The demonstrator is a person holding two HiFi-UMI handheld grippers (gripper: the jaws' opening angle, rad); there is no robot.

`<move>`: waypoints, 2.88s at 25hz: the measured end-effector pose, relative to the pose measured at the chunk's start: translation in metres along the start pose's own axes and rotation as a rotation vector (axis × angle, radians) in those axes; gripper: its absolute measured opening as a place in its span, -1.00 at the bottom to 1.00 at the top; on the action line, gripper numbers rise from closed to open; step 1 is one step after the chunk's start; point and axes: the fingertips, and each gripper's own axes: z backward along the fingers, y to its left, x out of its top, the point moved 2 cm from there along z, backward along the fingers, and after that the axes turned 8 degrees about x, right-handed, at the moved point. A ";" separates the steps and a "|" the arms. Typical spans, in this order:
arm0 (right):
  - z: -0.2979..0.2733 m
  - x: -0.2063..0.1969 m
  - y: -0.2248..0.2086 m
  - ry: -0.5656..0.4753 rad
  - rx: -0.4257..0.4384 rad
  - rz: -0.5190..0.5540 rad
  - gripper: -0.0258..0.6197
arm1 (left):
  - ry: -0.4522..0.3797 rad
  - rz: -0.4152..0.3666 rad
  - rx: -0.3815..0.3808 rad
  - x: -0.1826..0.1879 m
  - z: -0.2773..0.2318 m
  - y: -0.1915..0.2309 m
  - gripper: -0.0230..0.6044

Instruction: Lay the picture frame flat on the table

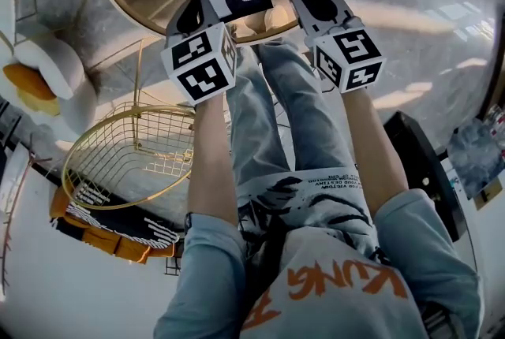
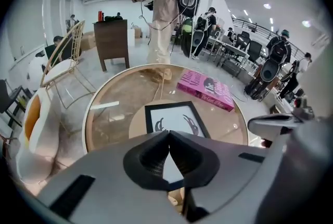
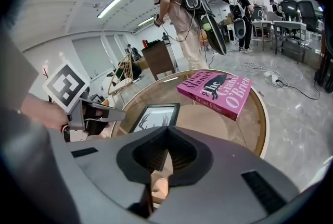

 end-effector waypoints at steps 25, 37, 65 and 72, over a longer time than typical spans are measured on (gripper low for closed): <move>0.103 0.191 0.069 -0.208 0.046 0.180 -0.93 | -0.457 0.041 -0.003 0.172 0.201 -0.025 -0.86; 0.172 0.314 0.136 -0.446 0.096 0.293 -0.93 | -0.676 0.089 0.106 0.252 0.311 0.000 -0.86; 0.291 0.418 0.224 -0.778 -0.004 0.523 -0.93 | -1.110 -0.002 0.152 0.330 0.478 0.015 -0.86; 0.292 0.420 0.228 -0.771 -0.014 0.553 -0.93 | -1.104 0.002 0.130 0.341 0.474 0.015 -0.86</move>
